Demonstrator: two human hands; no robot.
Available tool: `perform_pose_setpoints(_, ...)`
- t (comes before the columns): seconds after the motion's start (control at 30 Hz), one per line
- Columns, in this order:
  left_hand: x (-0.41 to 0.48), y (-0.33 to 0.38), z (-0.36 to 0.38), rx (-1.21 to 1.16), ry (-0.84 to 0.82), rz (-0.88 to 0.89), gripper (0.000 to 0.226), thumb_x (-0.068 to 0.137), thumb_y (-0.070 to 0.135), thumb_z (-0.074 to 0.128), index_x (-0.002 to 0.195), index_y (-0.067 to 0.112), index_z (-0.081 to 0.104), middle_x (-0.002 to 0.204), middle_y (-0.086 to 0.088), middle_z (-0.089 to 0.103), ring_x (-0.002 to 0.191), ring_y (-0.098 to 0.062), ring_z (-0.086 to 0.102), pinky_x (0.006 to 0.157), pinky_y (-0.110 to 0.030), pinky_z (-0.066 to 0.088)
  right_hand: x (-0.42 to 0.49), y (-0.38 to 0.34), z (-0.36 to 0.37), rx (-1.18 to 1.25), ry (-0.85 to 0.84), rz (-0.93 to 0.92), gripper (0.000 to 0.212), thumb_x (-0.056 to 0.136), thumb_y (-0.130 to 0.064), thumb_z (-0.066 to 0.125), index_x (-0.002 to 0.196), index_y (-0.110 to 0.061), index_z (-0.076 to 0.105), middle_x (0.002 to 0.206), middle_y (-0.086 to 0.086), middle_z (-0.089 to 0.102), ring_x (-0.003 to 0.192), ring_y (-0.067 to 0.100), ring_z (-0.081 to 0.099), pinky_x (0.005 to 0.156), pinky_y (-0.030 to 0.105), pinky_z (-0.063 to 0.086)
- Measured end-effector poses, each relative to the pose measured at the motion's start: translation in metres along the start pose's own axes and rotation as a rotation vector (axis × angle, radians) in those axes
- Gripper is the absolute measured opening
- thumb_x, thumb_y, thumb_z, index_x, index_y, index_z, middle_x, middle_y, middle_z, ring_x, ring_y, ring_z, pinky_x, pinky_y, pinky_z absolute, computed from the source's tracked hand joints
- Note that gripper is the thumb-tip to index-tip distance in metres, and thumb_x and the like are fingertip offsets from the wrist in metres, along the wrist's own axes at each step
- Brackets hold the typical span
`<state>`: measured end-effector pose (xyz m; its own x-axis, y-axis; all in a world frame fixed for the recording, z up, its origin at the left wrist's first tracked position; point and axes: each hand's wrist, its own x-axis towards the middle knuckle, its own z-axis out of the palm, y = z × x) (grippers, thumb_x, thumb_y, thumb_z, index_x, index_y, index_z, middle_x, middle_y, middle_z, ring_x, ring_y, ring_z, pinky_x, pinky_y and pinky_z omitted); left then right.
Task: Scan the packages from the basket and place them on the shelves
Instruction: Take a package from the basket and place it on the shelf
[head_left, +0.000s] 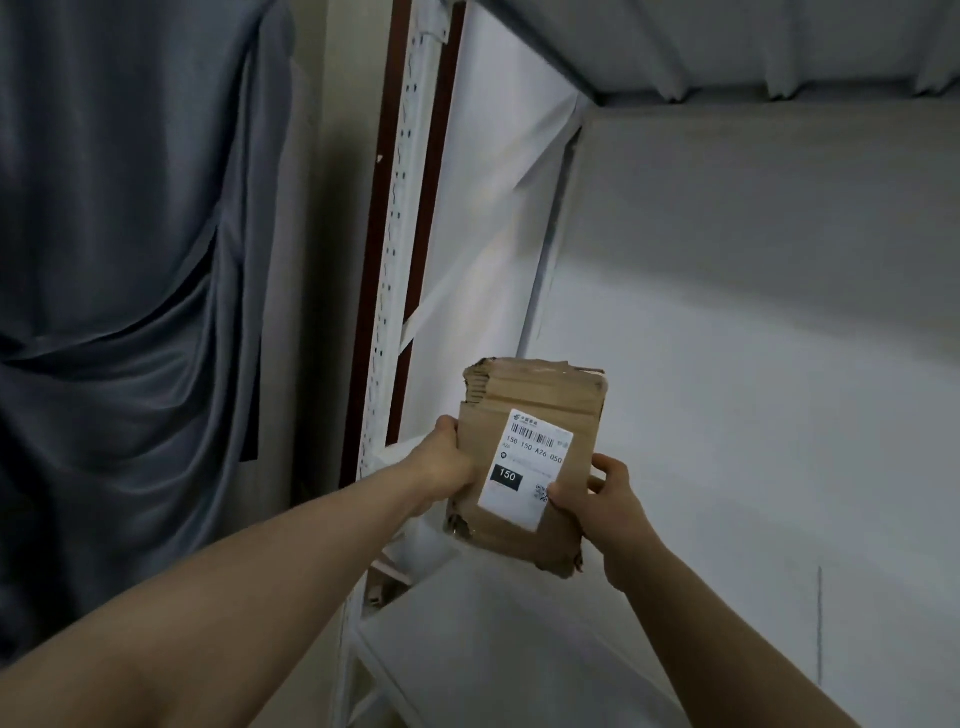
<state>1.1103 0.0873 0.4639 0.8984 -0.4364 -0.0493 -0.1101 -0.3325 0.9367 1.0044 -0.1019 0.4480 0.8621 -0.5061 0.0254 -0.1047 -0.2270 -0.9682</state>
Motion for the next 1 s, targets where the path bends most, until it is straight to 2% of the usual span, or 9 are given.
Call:
perform_pose_setpoints(0.1, 0.072, -0.007, -0.036, 0.113, 0.010, 0.013, 0.053, 0.089, 0.013, 0.068, 0.131, 0.018, 0.036, 0.122, -0.006, 0.056, 0.111, -0.027, 0.056, 0.093, -0.043, 0.054, 0.058, -0.007, 0.040, -0.016, 0.036, 0.048, 0.083, 0.083, -0.020, 0.081, 0.148, -0.021, 0.030, 0.136, 0.013, 0.054, 0.116, 0.031, 0.059, 0.089, 0.046, 0.058)
perform_pose_setpoints(0.2, 0.137, -0.020, -0.060, 0.215, 0.042, 0.047, 0.054, 0.091, 0.010, 0.059, 0.140, 0.017, 0.037, 0.129, -0.012, 0.056, 0.112, -0.031, 0.059, 0.094, -0.049, 0.055, 0.111, -0.010, 0.078, 0.021, 0.082, 0.076, 0.070, 0.090, -0.021, 0.075, 0.145, -0.019, 0.032, 0.130, 0.010, 0.057, 0.109, 0.026, 0.062, 0.074, 0.035, 0.059)
perform_pose_setpoints(0.3, 0.181, -0.044, -0.073, 0.236, 0.051, 0.023, 0.053, 0.091, 0.012, 0.060, 0.139, 0.017, 0.039, 0.125, -0.009, 0.056, 0.110, -0.030, 0.060, 0.093, -0.047, 0.056, 0.144, 0.001, 0.115, 0.038, 0.087, 0.123, 0.067, 0.092, -0.024, 0.073, 0.145, -0.022, 0.031, 0.133, 0.006, 0.057, 0.111, 0.025, 0.062, 0.081, 0.038, 0.061)
perform_pose_setpoints(0.4, 0.214, -0.075, -0.080, 0.183, 0.008, -0.020, 0.044, 0.088, 0.015, 0.065, 0.126, 0.015, 0.044, 0.117, -0.004, 0.059, 0.106, -0.022, 0.060, 0.092, -0.040, 0.056, 0.164, 0.012, 0.146, -0.008, 0.072, 0.122, 0.069, 0.091, -0.022, 0.074, 0.143, -0.025, 0.029, 0.131, 0.002, 0.055, 0.111, 0.022, 0.063, 0.087, 0.046, 0.061)
perform_pose_setpoints(0.53, 0.271, -0.127, -0.079, 0.229, -0.006, -0.021, 0.046, 0.077, 0.024, 0.063, 0.121, 0.018, 0.051, 0.113, -0.005, 0.063, 0.106, -0.023, 0.063, 0.089, -0.044, 0.058, 0.181, 0.012, 0.165, -0.121, 0.146, 0.132, 0.062, 0.091, -0.020, 0.073, 0.137, -0.017, 0.030, 0.123, 0.003, 0.057, 0.111, 0.028, 0.065, 0.087, 0.048, 0.061)
perform_pose_setpoints(0.6, 0.262, -0.113, -0.081, 0.319, 0.027, -0.012, 0.029, 0.083, 0.026, 0.061, 0.110, 0.015, 0.056, 0.103, -0.006, 0.065, 0.096, -0.023, 0.064, 0.085, -0.041, 0.058, 0.187, 0.014, 0.166, -0.156, 0.170, 0.151, 0.059, 0.089, -0.022, 0.073, 0.131, -0.017, 0.032, 0.122, 0.006, 0.059, 0.106, 0.028, 0.067, 0.084, 0.047, 0.062)
perform_pose_setpoints(0.7, 0.240, -0.089, -0.085, 0.494, 0.068, 0.001, 0.013, 0.091, 0.023, 0.060, 0.090, 0.010, 0.062, 0.084, -0.007, 0.065, 0.075, -0.021, 0.062, 0.068, -0.029, 0.054, 0.189, 0.018, 0.169, -0.187, 0.188, 0.175, 0.051, 0.087, -0.026, 0.075, 0.121, -0.018, 0.037, 0.117, 0.006, 0.061, 0.100, 0.025, 0.067, 0.080, 0.047, 0.063)
perform_pose_setpoints(0.83, 0.227, -0.080, -0.092, 0.656, 0.113, -0.030, 0.020, 0.092, 0.026, 0.059, 0.076, 0.013, 0.058, 0.078, -0.004, 0.059, 0.066, -0.017, 0.056, 0.055, -0.025, 0.042, 0.184, 0.020, 0.174, -0.203, 0.128, 0.225, 0.048, 0.086, -0.034, 0.073, 0.116, -0.019, 0.039, 0.113, 0.005, 0.059, 0.099, 0.023, 0.065, 0.077, 0.042, 0.063)
perform_pose_setpoints(1.0, 0.206, -0.068, -0.097, 0.762, 0.149, -0.033, 0.025, 0.092, 0.030, 0.059, 0.074, 0.013, 0.058, 0.075, -0.004, 0.059, 0.063, -0.017, 0.055, 0.051, -0.024, 0.039, 0.167, 0.014, 0.167, -0.146, 0.035, 0.275, 0.065, 0.084, -0.036, 0.077, 0.130, -0.018, 0.035, 0.115, 0.004, 0.056, 0.095, 0.019, 0.061, 0.066, 0.030, 0.056)
